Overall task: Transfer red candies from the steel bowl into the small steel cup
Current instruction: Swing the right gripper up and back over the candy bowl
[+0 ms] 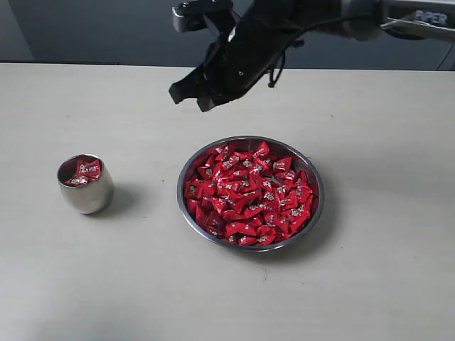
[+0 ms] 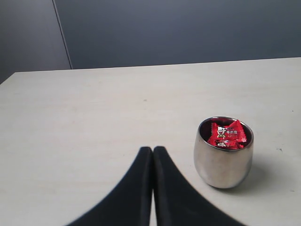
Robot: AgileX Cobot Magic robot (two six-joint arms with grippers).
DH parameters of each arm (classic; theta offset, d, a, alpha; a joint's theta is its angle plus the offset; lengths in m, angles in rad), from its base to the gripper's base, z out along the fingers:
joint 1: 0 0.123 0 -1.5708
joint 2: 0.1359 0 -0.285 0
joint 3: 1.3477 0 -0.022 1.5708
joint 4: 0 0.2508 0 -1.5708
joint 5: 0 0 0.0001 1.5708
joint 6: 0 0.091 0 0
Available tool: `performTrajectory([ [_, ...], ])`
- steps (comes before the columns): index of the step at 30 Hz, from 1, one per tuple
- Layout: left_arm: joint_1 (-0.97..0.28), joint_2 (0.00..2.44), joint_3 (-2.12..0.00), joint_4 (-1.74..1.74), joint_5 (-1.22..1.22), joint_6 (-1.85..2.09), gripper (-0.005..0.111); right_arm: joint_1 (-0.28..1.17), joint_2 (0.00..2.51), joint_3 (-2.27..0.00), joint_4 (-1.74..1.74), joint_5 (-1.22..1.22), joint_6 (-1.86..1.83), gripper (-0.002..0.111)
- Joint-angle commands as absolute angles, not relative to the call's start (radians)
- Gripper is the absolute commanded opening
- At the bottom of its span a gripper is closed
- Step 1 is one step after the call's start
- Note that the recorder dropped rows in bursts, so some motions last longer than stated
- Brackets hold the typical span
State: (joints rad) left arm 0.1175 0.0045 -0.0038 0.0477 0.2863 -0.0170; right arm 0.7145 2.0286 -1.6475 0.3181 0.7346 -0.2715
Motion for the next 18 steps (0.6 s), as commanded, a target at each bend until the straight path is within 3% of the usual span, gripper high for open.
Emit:
performTrajectory([
  [1,0.118,0.0,0.0,0.045,0.285,-0.02,0.0,0.668,1.892,-1.401,0.331,0.503,-0.296,-0.001],
  [11,0.118,0.0,0.0,0.045,0.285,-0.02,0.0,0.507,1.703,-1.003,0.343,0.286,-0.316,-0.001],
  [18,0.118,0.0,0.0,0.045,0.285,-0.02,0.0,0.5,1.732,-0.973,0.345,0.225,-0.343,-0.001],
])
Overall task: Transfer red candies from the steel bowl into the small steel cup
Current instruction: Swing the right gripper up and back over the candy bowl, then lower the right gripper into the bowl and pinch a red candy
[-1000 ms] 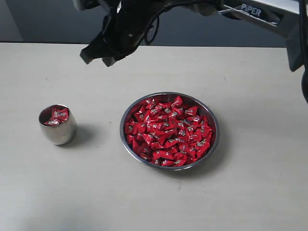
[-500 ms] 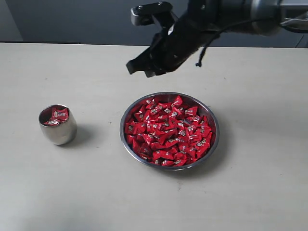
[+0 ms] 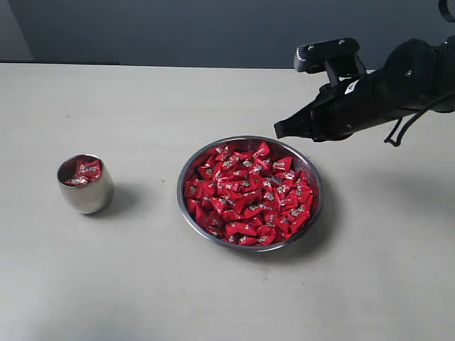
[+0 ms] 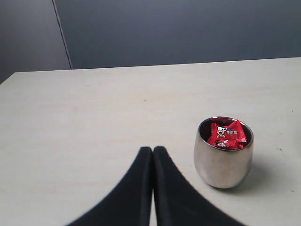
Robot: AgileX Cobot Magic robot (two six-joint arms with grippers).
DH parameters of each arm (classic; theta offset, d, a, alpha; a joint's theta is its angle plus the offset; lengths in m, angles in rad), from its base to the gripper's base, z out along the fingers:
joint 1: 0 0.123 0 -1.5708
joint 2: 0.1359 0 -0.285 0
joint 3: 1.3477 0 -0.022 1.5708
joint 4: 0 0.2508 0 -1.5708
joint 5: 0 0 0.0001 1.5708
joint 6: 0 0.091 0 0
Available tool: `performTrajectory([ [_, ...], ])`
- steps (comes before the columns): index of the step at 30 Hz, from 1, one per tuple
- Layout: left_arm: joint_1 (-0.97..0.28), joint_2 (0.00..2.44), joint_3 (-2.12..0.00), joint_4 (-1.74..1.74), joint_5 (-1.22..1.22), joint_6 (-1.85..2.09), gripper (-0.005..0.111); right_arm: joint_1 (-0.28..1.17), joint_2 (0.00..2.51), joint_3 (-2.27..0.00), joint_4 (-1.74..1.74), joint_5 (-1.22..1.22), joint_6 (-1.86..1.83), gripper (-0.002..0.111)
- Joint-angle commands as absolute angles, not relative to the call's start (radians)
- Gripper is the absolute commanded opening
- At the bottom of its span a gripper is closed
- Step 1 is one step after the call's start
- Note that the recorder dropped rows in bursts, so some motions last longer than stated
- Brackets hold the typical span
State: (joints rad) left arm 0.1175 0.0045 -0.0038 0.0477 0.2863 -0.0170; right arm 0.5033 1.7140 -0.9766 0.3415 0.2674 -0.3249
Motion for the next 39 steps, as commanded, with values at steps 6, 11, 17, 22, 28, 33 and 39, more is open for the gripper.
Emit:
performTrajectory([
  [6,0.118,0.0,0.0,0.045,0.285,-0.02,0.0,0.512,1.82,-1.045,0.363,0.279,-0.359,-0.001],
  [11,0.118,0.0,0.0,0.045,0.285,-0.02,0.0,0.543,1.89,-1.176,0.711,0.419,-0.635,-0.001],
  [17,0.118,0.0,0.0,0.045,0.285,-0.02,0.0,0.539,1.97,-1.267,0.578,0.528,-0.484,-0.001],
  [22,0.118,0.0,0.0,0.045,0.285,-0.02,0.0,0.537,1.972,-1.313,0.493,0.619,-0.442,-0.001],
  [28,0.118,0.0,0.0,0.045,0.285,-0.02,0.0,0.532,1.978,-1.338,0.46,0.645,-0.434,-0.001],
  [33,0.118,0.0,0.0,0.045,0.285,-0.02,0.0,0.528,1.982,-1.345,0.446,0.648,-0.432,0.02],
  [39,0.118,0.0,0.0,0.045,0.285,-0.02,0.0,0.528,1.982,-1.345,0.426,0.594,-0.361,0.036],
])
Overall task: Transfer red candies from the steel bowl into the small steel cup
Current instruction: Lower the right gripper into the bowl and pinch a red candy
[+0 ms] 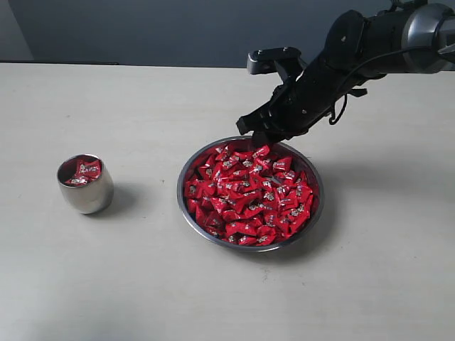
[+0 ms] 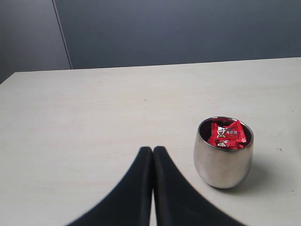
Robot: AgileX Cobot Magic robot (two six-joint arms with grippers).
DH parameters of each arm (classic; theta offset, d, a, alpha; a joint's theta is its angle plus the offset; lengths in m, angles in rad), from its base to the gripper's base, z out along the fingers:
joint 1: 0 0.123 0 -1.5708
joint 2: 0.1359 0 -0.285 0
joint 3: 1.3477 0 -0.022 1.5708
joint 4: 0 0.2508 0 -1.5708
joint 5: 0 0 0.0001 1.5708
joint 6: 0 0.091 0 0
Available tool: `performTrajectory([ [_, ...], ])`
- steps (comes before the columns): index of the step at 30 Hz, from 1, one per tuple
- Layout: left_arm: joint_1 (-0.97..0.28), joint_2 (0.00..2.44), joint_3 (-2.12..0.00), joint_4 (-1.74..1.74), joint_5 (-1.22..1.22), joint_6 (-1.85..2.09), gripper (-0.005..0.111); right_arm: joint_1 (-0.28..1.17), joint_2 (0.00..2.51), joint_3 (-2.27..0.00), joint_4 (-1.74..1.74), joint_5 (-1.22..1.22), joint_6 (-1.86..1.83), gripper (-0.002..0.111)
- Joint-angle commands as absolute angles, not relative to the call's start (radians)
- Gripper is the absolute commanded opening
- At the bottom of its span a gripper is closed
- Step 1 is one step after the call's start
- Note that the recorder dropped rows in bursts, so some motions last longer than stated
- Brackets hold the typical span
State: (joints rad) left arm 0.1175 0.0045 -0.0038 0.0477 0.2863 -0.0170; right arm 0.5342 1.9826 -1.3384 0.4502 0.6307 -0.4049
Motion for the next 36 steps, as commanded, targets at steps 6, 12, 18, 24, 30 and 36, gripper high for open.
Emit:
performTrajectory([
  [6,0.118,0.0,0.0,0.045,0.285,-0.02,0.0,0.517,1.985,-1.345,0.432,0.588,-0.339,0.034],
  [12,0.118,0.0,0.0,0.045,0.285,-0.02,0.0,0.51,2.021,-1.345,0.446,0.61,-0.315,0.034],
  [18,0.118,0.0,0.0,0.045,0.285,-0.02,0.0,0.51,2.04,-1.345,0.482,0.616,-0.315,0.034],
  [24,0.118,0.0,0.0,0.045,0.285,-0.02,0.0,0.509,2.058,-1.345,0.479,0.62,-0.313,0.034],
  [30,0.118,0.0,0.0,0.045,0.285,-0.02,0.0,0.509,2.082,-1.345,0.48,0.624,-0.313,0.034],
  [36,0.118,0.0,0.0,0.045,0.285,-0.02,0.0,0.509,2.086,-1.345,0.476,0.623,-0.313,0.034],
])
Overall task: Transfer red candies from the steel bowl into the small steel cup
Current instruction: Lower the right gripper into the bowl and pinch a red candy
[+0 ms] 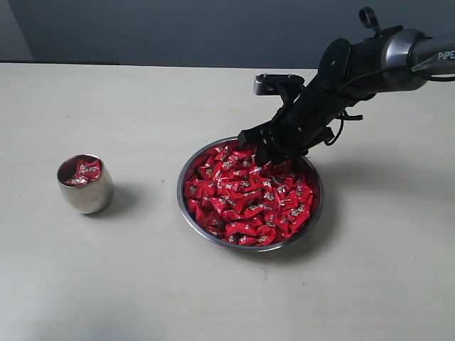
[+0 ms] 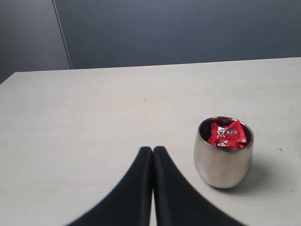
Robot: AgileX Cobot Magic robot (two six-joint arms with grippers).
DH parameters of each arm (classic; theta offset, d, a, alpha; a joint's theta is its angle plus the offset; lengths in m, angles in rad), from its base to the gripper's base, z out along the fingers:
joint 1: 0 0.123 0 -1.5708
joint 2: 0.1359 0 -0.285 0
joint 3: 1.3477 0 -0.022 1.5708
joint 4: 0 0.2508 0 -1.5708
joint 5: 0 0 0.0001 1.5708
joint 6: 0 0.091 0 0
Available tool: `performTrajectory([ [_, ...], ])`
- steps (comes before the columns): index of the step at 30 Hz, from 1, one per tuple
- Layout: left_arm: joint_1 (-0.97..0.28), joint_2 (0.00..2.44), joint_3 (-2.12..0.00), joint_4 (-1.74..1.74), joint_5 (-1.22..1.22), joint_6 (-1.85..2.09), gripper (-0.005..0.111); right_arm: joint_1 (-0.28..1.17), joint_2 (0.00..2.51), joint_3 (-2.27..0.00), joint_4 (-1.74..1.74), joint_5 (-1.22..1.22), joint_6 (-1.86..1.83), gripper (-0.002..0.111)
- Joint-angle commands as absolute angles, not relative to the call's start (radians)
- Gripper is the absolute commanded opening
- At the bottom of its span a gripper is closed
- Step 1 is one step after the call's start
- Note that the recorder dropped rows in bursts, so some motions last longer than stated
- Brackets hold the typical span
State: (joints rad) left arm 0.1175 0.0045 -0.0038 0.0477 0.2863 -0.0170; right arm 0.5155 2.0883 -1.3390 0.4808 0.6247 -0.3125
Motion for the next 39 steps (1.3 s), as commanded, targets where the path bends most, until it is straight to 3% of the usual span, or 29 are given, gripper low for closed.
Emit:
performTrajectory([
  [1,0.118,0.0,0.0,0.045,0.285,-0.02,0.0,0.509,2.086,-1.345,0.476,0.63,-0.313,0.034],
  [17,0.118,0.0,0.0,0.045,0.285,-0.02,0.0,0.509,2.058,-1.381,0.334,0.683,-0.22,0.034],
  [39,0.118,0.0,0.0,0.045,0.285,-0.02,0.0,0.509,2.082,-1.383,0.39,0.636,-0.22,0.034],
])
